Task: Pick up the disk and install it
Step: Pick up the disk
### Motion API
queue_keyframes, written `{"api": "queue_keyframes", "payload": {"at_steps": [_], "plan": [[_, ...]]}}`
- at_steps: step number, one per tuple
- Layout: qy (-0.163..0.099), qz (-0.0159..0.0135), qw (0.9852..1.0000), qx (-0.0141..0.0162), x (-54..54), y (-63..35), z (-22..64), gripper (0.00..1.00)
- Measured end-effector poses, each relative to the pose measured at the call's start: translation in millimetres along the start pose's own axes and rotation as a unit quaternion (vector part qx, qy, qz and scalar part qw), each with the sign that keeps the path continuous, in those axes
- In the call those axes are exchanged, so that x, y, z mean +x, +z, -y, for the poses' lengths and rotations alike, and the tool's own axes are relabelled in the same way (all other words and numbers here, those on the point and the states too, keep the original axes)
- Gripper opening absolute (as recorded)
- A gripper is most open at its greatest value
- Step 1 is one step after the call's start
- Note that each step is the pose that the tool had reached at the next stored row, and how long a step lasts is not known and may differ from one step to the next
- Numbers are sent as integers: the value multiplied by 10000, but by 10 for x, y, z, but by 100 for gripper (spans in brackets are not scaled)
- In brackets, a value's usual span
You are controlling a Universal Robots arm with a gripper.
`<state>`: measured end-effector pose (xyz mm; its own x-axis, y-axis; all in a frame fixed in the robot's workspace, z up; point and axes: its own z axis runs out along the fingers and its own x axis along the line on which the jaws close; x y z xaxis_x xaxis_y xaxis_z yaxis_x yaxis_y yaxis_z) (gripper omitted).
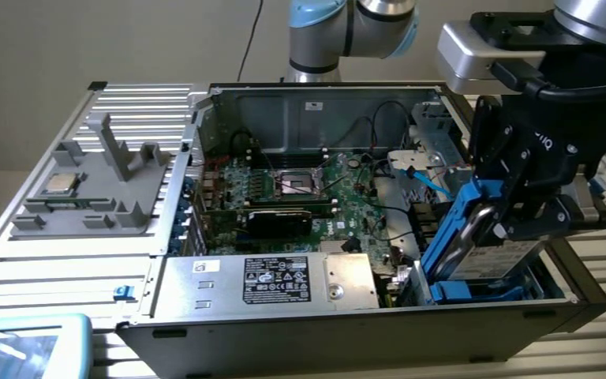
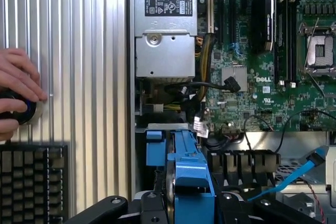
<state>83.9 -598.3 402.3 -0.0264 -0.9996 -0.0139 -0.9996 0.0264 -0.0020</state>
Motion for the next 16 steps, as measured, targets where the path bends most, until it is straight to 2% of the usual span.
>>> {"api": "queue_keyframes", "payload": {"at_steps": [12, 13, 14, 16], "plan": [[1, 6, 10000, -34, 1, 76, 1, 37], [1, 6, 10000, -34, 1, 79, 1, 38], [1, 6, 10000, -34, 1, 82, 2, 45], [-1, 7, 10000, -34, 0, 84, 10, 45]]}}
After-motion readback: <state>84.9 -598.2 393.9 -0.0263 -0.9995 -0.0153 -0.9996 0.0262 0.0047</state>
